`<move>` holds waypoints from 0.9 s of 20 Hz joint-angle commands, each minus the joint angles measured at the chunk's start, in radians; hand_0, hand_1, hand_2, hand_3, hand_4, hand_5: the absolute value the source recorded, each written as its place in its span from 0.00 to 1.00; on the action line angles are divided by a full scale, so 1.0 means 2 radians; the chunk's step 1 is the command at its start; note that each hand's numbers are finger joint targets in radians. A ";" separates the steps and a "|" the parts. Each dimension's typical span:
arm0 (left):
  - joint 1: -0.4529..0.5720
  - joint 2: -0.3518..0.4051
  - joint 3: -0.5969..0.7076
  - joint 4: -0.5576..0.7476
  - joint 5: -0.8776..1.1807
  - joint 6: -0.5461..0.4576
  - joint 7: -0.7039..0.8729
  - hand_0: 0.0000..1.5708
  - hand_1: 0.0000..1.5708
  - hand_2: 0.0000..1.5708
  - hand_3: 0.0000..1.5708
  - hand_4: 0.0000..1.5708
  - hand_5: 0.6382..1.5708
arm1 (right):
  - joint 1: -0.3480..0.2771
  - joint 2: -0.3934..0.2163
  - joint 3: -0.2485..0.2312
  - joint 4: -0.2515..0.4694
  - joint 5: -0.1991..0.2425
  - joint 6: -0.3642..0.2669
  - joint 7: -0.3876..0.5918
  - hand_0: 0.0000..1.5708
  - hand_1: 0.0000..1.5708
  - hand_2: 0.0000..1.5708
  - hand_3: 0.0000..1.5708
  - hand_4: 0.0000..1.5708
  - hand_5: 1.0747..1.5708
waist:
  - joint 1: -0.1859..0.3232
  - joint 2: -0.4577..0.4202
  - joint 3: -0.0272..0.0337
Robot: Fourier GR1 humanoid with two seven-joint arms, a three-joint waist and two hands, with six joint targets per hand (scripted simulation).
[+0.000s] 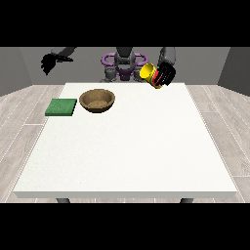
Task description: Pick the cup and pour the ball into the bowl, then pick the bowl and place it on the pad
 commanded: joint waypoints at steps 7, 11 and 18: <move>-0.087 -0.033 -0.120 0.024 -0.196 -0.002 0.175 0.99 0.99 1.00 1.00 1.00 0.61 | -0.012 -0.019 -0.004 0.034 -0.004 0.026 -0.002 0.00 0.00 0.00 0.00 0.00 1.00 | -0.016 -0.029 0.0010; -0.099 -0.076 -0.184 0.038 -0.283 -0.014 0.235 0.96 0.96 1.00 1.00 0.90 0.79 | -0.018 -0.004 0.001 0.042 0.001 0.006 0.010 0.00 0.00 0.00 0.00 0.00 1.00 | -0.016 -0.032 0.0006; -0.126 -0.101 -0.287 0.077 -0.395 -0.112 0.246 0.96 0.96 1.00 1.00 1.00 0.43 | -0.033 -0.007 0.006 0.047 -0.003 0.023 0.007 0.00 0.00 0.00 0.00 0.00 1.00 | -0.033 -0.025 0.0002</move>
